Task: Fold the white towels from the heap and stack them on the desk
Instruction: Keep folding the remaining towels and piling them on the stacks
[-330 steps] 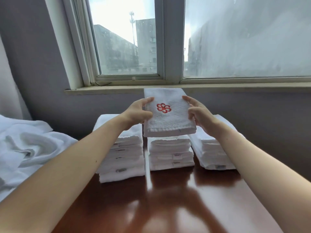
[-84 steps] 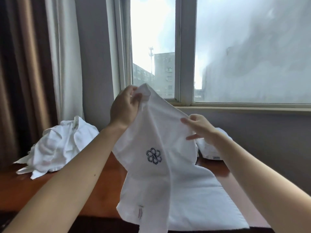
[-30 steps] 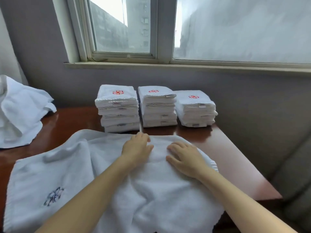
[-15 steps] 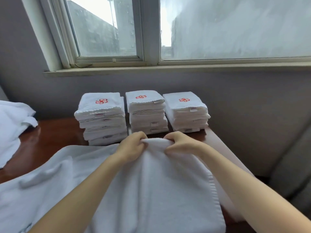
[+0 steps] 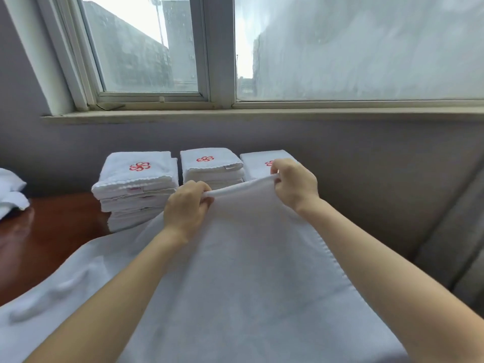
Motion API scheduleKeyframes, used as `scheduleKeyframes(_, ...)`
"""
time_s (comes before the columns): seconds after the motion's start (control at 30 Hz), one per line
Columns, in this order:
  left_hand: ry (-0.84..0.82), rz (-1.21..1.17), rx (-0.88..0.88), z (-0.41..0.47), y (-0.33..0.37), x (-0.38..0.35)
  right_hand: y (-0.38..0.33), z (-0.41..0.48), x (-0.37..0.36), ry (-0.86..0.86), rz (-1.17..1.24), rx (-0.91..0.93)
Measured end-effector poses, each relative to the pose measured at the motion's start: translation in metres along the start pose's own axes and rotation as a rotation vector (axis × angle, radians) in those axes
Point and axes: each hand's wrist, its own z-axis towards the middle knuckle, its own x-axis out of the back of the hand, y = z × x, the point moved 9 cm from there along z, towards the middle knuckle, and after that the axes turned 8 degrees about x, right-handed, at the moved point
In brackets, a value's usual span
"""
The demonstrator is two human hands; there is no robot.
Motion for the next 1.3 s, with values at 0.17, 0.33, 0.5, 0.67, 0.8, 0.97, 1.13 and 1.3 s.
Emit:
scheduleKeyframes(0.17, -0.060, 0.026, -0.032, -0.009, 0.006, -0.007, 0.009, -0.009, -0.009, -0.186, -0.189, 0.045)
scheduleKeyframes(0.33, -0.096, 0.024, -0.055, -0.033, 0.011, -0.011, 0.013, -0.029, -0.008, -0.214, -0.154, 0.027)
scheduleKeyframes(0.5, -0.099, -0.018, -0.073, -0.057, 0.021, 0.004, 0.012, -0.044, 0.008, -0.246, -0.109, 0.018)
scheduleKeyframes(0.67, -0.133, -0.015, -0.131, -0.086, 0.038, 0.019, 0.007, -0.072, 0.023, -0.308, -0.130, 0.038)
scheduleKeyframes(0.8, -0.232, 0.024, -0.190, -0.120, 0.046, 0.009, 0.010, -0.106, 0.019, -0.466, -0.158, 0.030)
scheduleKeyframes(0.97, -0.420, 0.113, -0.225, -0.157, 0.045, -0.020, 0.010, -0.162, -0.005, -0.912, -0.141, -0.036)
scheduleKeyframes(1.13, -0.399, 0.154, -0.255, -0.172, 0.044, -0.023, -0.025, -0.166, -0.007, -0.720, 0.027, -0.020)
scheduleKeyframes(1.3, -0.493, 0.111, -0.246, -0.186, 0.033, -0.041, -0.062, -0.191, -0.053, -0.637, 0.191, 0.020)
